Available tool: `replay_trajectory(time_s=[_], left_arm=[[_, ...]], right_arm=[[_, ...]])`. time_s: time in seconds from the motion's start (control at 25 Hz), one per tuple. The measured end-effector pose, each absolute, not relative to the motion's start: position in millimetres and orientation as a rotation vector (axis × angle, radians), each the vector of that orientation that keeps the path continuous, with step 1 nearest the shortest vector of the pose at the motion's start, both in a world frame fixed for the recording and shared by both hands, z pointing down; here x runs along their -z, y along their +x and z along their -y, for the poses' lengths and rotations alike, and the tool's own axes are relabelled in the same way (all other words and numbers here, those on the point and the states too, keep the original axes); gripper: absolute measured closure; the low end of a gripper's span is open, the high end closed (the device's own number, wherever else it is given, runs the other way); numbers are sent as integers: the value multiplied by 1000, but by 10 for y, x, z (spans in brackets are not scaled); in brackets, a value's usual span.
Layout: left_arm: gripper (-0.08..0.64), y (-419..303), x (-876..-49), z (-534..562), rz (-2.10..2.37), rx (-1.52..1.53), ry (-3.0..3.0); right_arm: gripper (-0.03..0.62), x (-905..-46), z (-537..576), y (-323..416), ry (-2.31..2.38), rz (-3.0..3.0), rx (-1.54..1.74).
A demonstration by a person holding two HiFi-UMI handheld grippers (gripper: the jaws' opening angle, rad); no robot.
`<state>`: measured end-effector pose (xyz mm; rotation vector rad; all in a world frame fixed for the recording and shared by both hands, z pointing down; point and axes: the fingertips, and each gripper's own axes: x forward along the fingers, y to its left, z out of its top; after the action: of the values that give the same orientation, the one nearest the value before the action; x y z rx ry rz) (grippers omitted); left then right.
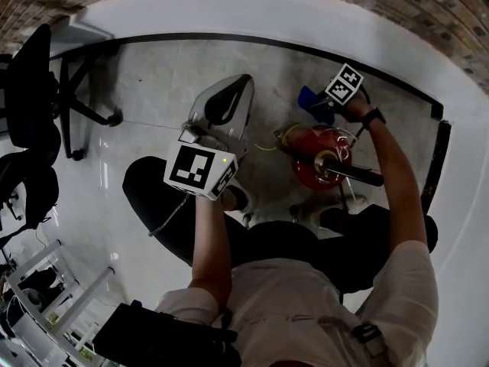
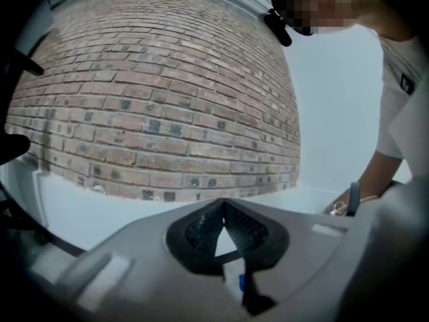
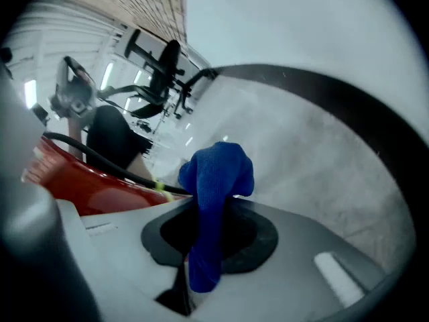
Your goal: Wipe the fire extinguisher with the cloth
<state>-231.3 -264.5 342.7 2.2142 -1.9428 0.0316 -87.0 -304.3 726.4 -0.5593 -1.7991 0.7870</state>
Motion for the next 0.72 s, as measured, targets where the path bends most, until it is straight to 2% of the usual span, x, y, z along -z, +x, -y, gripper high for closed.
replay_trajectory(time_s=[0.2,0.4,0.52,0.72], left_arm=[[557,-2466,-3286,2557,1974,19,2203],[557,-2616,-3160,2500,2023,85,2189],[557,-2706,-3174,2437,2047,94,2161],[557,-2763,-3334,2387,2075,67,2118]], right_arm=[[520,-5446,3222,-1209,-774,1939,-710],[520,-3888,2601,-1342,-1320,1878,-648],[518,-3748,2146,-1213,-1551,1611,-535],[518,-4555,1960,-1282,-1498,1357,-344]])
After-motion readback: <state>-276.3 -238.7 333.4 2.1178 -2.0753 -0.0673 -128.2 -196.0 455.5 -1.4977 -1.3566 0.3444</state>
